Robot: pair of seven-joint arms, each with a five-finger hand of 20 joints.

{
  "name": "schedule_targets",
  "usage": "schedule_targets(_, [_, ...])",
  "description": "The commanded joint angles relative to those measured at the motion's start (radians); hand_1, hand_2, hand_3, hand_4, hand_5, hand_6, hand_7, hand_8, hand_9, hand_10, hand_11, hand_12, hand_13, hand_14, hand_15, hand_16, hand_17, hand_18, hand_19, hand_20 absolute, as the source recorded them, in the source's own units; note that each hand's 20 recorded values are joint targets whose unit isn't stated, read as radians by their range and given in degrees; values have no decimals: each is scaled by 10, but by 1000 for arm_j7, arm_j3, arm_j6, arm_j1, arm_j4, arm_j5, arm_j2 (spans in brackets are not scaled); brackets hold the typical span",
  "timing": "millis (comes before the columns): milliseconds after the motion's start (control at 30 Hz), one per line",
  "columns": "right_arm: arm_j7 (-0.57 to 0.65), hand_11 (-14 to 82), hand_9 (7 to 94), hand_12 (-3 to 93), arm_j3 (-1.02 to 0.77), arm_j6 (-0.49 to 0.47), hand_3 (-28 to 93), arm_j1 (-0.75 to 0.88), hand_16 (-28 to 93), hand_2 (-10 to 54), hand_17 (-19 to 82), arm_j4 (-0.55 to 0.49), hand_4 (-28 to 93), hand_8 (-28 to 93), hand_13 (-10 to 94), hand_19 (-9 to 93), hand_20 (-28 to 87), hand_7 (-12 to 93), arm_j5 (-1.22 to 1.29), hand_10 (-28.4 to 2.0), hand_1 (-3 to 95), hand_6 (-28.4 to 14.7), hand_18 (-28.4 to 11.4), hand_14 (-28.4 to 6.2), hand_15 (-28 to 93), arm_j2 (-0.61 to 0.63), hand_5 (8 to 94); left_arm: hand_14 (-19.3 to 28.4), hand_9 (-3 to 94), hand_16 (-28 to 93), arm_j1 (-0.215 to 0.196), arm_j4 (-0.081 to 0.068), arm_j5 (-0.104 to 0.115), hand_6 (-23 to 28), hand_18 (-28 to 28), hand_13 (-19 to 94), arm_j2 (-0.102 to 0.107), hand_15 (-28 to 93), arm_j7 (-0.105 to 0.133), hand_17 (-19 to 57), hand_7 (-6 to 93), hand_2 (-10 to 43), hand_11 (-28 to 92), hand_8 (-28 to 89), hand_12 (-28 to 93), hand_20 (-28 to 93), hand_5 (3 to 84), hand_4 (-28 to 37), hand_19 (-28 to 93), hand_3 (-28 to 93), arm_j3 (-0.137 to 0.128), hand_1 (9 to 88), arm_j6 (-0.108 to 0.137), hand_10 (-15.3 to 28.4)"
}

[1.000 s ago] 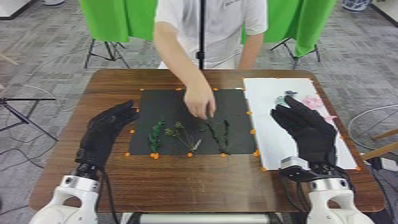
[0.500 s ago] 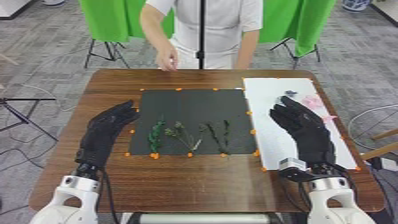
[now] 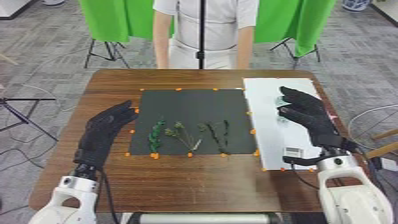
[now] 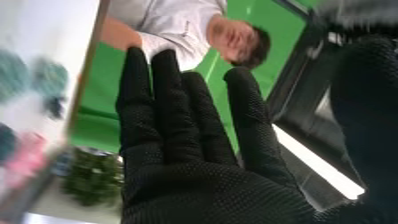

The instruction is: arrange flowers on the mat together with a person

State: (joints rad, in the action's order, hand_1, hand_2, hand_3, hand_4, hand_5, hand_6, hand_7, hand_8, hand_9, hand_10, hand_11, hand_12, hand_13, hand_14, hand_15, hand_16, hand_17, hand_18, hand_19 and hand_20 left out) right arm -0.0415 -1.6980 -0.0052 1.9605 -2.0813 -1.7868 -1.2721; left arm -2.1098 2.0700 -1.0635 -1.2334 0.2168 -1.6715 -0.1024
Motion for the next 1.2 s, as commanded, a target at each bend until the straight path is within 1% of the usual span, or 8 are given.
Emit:
schedule_targets(33, [288, 125, 513, 193, 4, -342, 687, -180, 198, -95, 442, -58, -196, -81, 600, 380, 421, 106, -469, -211, 343, -39, -128, -135, 305, 196, 476, 171, 427, 69, -4, -2, 5, 33, 133, 344, 2, 118, -13, 54, 130, -65, 153, -51, 158, 207, 471, -173, 61, 643, 3, 267, 0, 125])
schedule_targets(133, [378, 96, 502, 180, 40, -548, 682, -264, 197, -95, 444, -40, -199, -79, 602, 388, 419, 88, -506, -213, 341, -52, -129, -137, 307, 235, 469, 170, 427, 69, -8, -1, 2, 33, 133, 344, 0, 117, -15, 54, 131, -65, 152, -51, 158, 206, 471, -171, 60, 644, 5, 266, -1, 126])
schedule_targets(167, [403, 84, 492, 177, 58, -589, 681, -286, 197, -95, 444, -31, -200, -78, 602, 389, 417, 77, -515, -214, 341, -56, -129, -138, 306, 248, 456, 170, 427, 69, -7, -1, 1, 33, 133, 344, 0, 117, -16, 54, 131, -66, 152, -51, 158, 206, 471, -171, 60, 644, 6, 267, -2, 126])
schedule_targets(267, [439, 70, 480, 176, 117, -672, 671, -349, 196, -95, 448, 8, -207, -69, 607, 394, 412, 65, -554, -220, 350, -60, -129, -137, 305, 280, 442, 169, 427, 69, -8, 0, 0, 34, 133, 344, -2, 116, -15, 54, 129, -65, 152, -51, 158, 206, 471, -170, 60, 643, 4, 268, 1, 126])
schedule_targets(367, [494, 92, 528, 181, 206, -718, 647, -431, 203, -95, 483, 62, -213, -66, 653, 437, 424, 63, -563, -226, 371, -59, -131, -128, 330, 306, 460, 170, 427, 70, -11, 2, 0, 33, 133, 344, -1, 116, -16, 54, 128, -64, 152, -51, 158, 206, 470, -170, 59, 642, 1, 267, 5, 126])
schedule_targets(533, [520, 137, 611, 190, 282, -746, 614, -505, 230, -95, 557, 138, -221, -64, 758, 573, 461, 64, -580, -219, 408, -51, -129, -96, 397, 314, 481, 171, 426, 70, -8, 1, 0, 34, 133, 343, 1, 115, -27, 54, 128, -65, 151, -50, 158, 206, 470, -169, 60, 641, 2, 268, -2, 126])
schedule_targets(700, [528, 140, 668, 180, 335, -766, 596, -543, 247, -95, 611, 189, -225, -67, 822, 647, 441, 72, -605, -209, 427, -41, -112, -75, 411, 310, 500, 170, 425, 70, -7, 2, 1, 34, 133, 343, 3, 115, -27, 54, 128, -66, 150, -50, 158, 206, 470, -169, 60, 641, 3, 268, -4, 126])
schedule_targets(1200, [510, 140, 714, 169, 371, -701, 595, -550, 257, -95, 658, 285, -220, -72, 871, 677, 402, 79, -660, -185, 430, -31, -87, -59, 399, 272, 502, 171, 425, 70, -4, 0, 3, 34, 133, 343, 5, 117, -27, 53, 127, -65, 149, -50, 157, 206, 469, -169, 61, 641, 7, 269, 0, 125])
